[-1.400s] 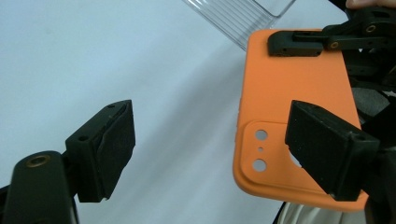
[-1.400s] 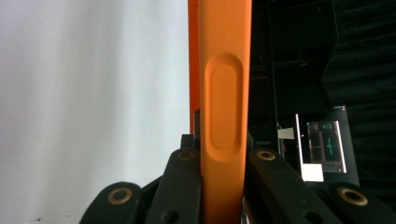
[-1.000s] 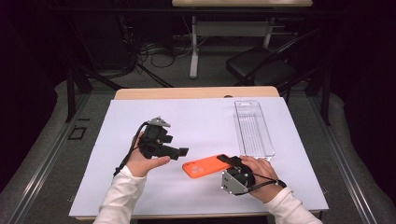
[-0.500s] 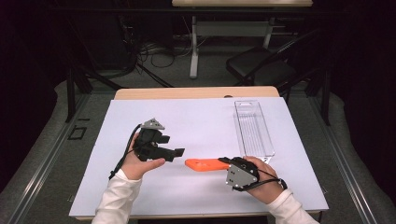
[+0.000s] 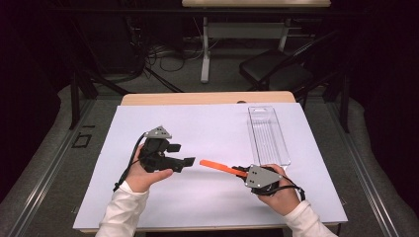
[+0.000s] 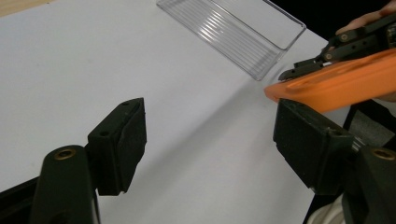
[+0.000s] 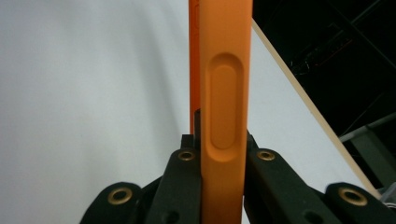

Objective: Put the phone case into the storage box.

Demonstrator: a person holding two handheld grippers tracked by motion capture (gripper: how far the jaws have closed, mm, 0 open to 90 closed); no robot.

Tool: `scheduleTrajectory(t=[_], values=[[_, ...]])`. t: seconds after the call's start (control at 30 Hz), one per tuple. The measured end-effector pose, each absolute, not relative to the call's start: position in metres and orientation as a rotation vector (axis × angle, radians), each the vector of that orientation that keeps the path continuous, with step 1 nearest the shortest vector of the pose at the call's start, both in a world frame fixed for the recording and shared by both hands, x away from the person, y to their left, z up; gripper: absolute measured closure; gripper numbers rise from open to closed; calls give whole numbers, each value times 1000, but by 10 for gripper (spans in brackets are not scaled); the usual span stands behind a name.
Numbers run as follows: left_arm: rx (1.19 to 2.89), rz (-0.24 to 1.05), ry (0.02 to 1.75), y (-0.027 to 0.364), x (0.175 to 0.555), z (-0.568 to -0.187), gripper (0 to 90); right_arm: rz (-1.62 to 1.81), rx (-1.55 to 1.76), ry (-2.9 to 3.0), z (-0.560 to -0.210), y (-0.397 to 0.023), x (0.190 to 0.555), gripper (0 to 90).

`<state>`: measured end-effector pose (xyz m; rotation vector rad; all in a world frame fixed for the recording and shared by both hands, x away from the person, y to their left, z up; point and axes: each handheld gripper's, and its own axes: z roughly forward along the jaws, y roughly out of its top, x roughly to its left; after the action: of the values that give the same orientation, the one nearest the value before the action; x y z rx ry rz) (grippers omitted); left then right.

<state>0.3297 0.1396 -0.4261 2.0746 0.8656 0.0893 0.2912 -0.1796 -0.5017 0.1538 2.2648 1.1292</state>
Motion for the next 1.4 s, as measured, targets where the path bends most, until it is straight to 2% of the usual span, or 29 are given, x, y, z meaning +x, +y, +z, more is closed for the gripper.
scheduleTrajectory(t=[0.63,1.0,1.27,1.4], values=[[2104,1,805,124,321,-427,373,1261,275,2280,-508,-184,299,868],[2095,18,774,111,314,-425,432,1319,302,2283,-508,-184,299,868],[2083,32,739,105,311,-427,541,1348,301,2292,-509,-182,299,867],[2087,31,744,103,312,-429,568,1358,298,2297,-510,-181,298,867]])
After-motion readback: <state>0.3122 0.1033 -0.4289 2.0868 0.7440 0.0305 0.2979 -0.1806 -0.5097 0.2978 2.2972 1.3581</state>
